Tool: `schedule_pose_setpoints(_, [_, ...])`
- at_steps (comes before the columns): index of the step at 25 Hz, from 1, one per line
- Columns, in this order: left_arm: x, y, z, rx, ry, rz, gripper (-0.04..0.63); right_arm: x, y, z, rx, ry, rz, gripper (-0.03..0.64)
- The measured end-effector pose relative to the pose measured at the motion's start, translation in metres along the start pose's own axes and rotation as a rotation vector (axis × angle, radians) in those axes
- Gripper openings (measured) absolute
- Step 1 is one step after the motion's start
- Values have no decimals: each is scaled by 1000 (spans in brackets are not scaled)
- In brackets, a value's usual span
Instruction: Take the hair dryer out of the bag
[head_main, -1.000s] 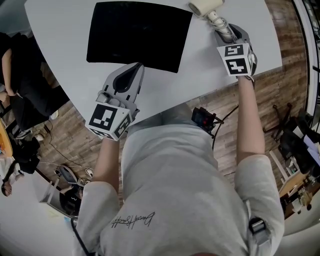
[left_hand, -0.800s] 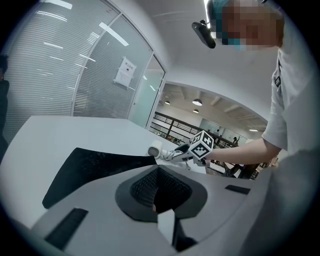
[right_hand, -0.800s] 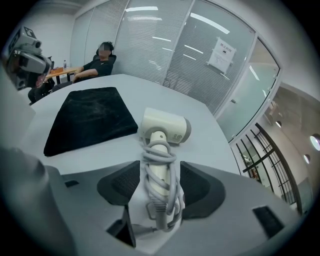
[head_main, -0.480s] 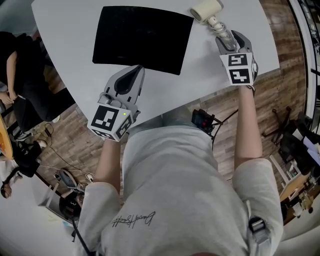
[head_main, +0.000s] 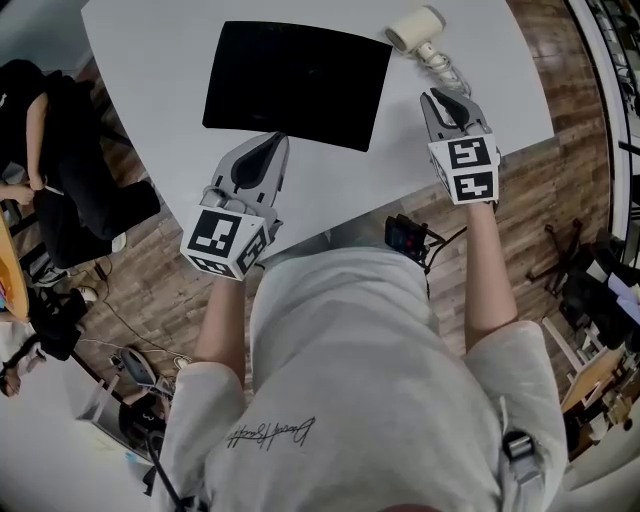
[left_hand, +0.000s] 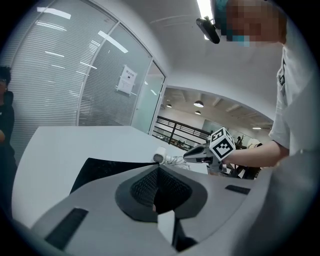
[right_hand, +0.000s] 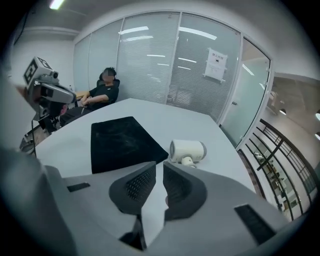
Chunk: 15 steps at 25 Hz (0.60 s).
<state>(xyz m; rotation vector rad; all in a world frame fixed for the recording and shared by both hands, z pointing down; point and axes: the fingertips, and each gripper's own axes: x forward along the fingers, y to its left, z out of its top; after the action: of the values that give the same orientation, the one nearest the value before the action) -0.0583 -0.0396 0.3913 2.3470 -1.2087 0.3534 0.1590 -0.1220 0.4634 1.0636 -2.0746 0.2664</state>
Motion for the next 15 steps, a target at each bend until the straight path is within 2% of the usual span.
schedule_pose_setpoints(4, [-10, 3, 3, 7, -12, 13, 11, -10, 36, 12, -19, -25, 76, 30])
schedule_pose_setpoints(15, [-34, 7, 15, 49, -27, 47, 11, -42, 109, 56, -2, -114, 238, 25])
